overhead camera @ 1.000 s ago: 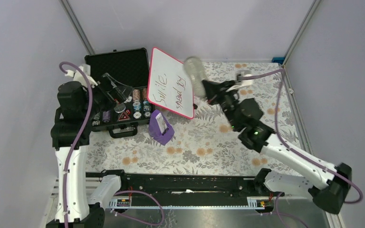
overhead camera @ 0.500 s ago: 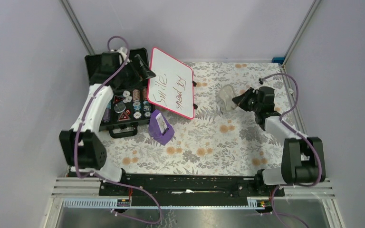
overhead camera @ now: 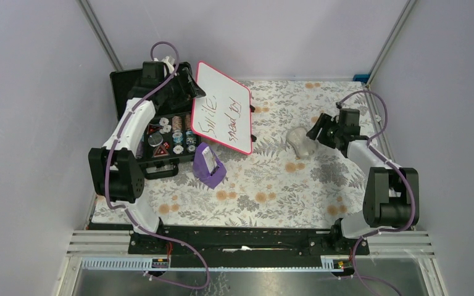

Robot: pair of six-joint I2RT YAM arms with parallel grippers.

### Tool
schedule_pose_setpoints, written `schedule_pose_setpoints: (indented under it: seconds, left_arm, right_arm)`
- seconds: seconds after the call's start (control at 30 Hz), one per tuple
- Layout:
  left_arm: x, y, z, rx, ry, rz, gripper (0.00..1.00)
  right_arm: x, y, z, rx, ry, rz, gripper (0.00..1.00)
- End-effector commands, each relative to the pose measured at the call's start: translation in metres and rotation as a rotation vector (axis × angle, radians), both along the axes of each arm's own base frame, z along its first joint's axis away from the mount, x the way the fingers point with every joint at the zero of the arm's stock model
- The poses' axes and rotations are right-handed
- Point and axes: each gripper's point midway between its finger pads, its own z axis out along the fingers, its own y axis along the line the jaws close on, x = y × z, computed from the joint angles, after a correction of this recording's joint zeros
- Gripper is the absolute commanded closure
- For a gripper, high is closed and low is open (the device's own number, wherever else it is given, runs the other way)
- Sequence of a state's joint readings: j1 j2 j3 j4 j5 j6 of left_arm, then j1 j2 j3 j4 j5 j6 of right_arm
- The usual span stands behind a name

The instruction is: Erase the whiteboard

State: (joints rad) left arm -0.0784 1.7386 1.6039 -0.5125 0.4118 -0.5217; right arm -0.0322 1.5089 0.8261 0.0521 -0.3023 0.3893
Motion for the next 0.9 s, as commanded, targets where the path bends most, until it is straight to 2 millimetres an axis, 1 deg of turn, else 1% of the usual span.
schedule_pose_setpoints:
  seconds: [0.0, 0.07, 0.13, 0.2, 0.23, 0.33, 0.37, 0.43, 0.47, 0.53, 0.6, 0.7, 0.87]
  left_arm:
    - [-0.004, 0.005, 0.03, 0.041, -0.159, -0.021, 0.19]
    - [-0.009, 0.008, 0.028, 0.059, -0.179, -0.016, 0.19]
    - [-0.013, 0.013, 0.022, 0.081, -0.179, 0.001, 0.21]
    - [-0.015, 0.014, 0.02, 0.088, -0.175, 0.006, 0.23]
    - [-0.016, 0.014, 0.021, 0.085, -0.175, 0.003, 0.24]
    - [-0.018, 0.009, 0.022, 0.063, -0.176, -0.015, 0.25]
    - [-0.018, 0.007, 0.022, 0.053, -0.175, -0.02, 0.26]
    - [-0.019, 0.003, 0.021, 0.031, -0.173, -0.034, 0.26]
    - [-0.019, 0.002, 0.021, 0.021, -0.17, -0.039, 0.26]
    - [-0.019, 0.001, 0.019, 0.013, -0.165, -0.041, 0.26]
    - [-0.019, 0.001, 0.018, 0.014, -0.162, -0.037, 0.27]
    - [-0.02, 0.001, 0.018, 0.009, -0.168, -0.037, 0.29]
    - [-0.02, -0.001, 0.018, 0.001, -0.165, -0.041, 0.29]
  right_arm:
    - [0.002, -0.025, 0.029, -0.273, -0.044, -0.025, 0.27]
    - [0.003, -0.019, 0.033, -0.365, -0.038, -0.009, 0.23]
    - [0.005, -0.004, 0.031, -0.42, -0.039, 0.042, 0.22]
    - [0.007, 0.013, 0.022, -0.421, -0.026, 0.116, 0.21]
    - [0.007, 0.018, 0.016, -0.414, -0.007, 0.142, 0.23]
    - [0.005, 0.024, -0.005, -0.413, 0.06, 0.2, 0.32]
    - [0.005, 0.025, -0.01, -0.418, 0.074, 0.212, 0.33]
    - [0.002, 0.034, -0.017, -0.405, 0.088, 0.27, 0.33]
    - [0.002, 0.038, -0.02, -0.404, 0.091, 0.29, 0.31]
    - [0.001, 0.041, -0.029, -0.424, 0.122, 0.308, 0.3]
    - [0.001, 0.042, -0.037, -0.45, 0.152, 0.314, 0.3]
    - [0.004, 0.043, -0.046, -0.502, 0.164, 0.319, 0.33]
    - [0.012, 0.042, -0.054, -0.584, 0.159, 0.265, 0.4]
